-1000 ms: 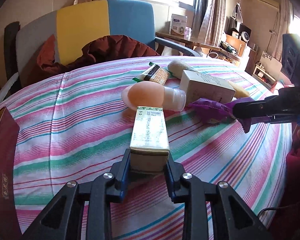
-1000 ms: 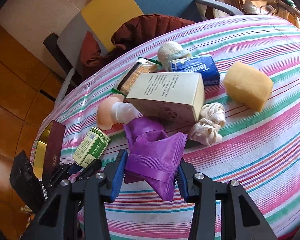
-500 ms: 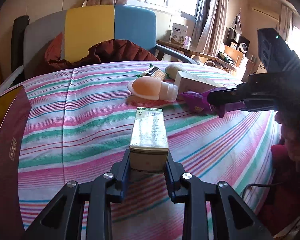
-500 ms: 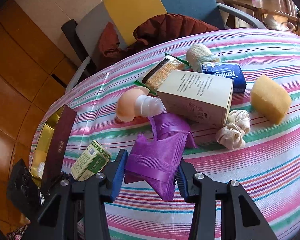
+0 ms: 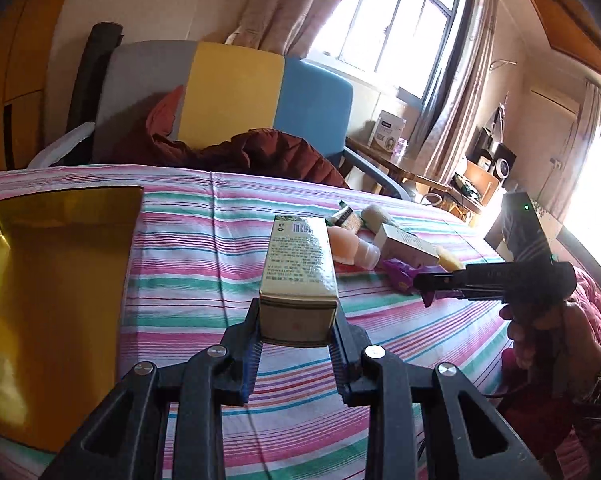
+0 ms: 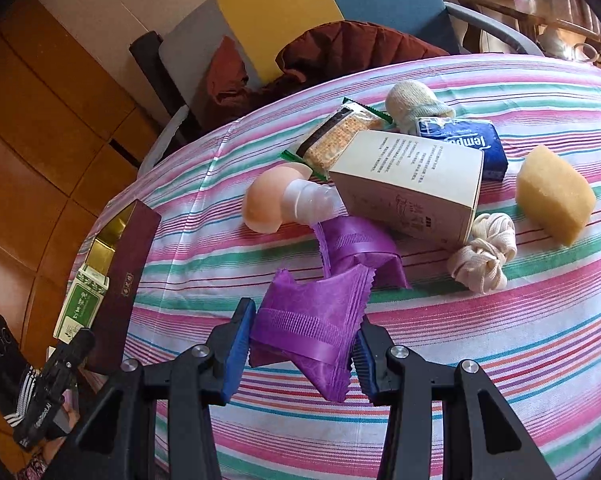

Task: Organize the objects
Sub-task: 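Carry the green box into the gold tray and release it with the left tool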

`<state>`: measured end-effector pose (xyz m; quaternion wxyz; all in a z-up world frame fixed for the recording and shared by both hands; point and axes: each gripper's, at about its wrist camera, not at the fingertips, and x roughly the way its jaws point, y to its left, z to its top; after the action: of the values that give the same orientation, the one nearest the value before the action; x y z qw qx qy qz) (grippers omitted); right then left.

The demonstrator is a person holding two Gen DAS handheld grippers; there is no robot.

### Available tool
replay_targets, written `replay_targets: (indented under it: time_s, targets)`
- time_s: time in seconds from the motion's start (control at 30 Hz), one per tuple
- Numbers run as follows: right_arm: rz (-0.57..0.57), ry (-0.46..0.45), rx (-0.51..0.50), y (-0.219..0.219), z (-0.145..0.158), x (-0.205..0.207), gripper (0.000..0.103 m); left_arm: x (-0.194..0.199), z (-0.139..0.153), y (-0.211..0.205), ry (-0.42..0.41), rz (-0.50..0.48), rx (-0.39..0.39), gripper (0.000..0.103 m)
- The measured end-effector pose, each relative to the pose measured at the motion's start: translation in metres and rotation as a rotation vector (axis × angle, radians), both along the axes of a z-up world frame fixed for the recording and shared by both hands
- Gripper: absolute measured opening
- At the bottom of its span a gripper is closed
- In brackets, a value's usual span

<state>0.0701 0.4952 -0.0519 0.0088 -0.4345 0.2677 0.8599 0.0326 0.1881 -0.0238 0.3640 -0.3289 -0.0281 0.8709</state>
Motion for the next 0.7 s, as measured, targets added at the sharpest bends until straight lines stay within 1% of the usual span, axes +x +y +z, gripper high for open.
replay_targets:
  time_s: [0.07, 0.13, 0.23, 0.33, 0.43, 0.5, 0.63, 0.7]
  targets:
    - [0.01, 0.012, -0.012, -0.002, 0.001, 0.0, 0.046, -0.005, 0.002, -0.017, -0.017, 0.043, 0.015, 0.03]
    - [0.028, 0.03, -0.017, -0.005, 0.004, 0.0, 0.046, -0.01, 0.002, -0.03, -0.024, 0.077, 0.014, 0.03]
    - [0.07, 0.067, -0.021, -0.013, 0.009, -0.001, 0.046, -0.018, 0.003, -0.05, -0.029, 0.126, -0.001, 0.03]
    - [0.112, 0.102, -0.011, -0.022, 0.015, -0.002, 0.046, -0.029, 0.002, -0.071, -0.045, 0.194, -0.034, 0.03]
    - [0.151, 0.135, -0.022, -0.028, 0.019, -0.001, 0.046, -0.045, -0.003, -0.09, -0.085, 0.265, -0.075, 0.03]
    - [0.164, 0.141, -0.017, -0.032, 0.02, -0.001, 0.046, -0.055, -0.009, -0.103, -0.116, 0.314, -0.113, 0.03]
    - [0.175, 0.135, -0.02, -0.034, 0.018, -0.002, 0.046, -0.074, -0.022, -0.134, -0.19, 0.406, -0.135, 0.03]
    - [0.182, 0.143, -0.018, -0.035, 0.019, -0.003, 0.046, -0.081, -0.029, -0.146, -0.224, 0.443, -0.158, 0.03]
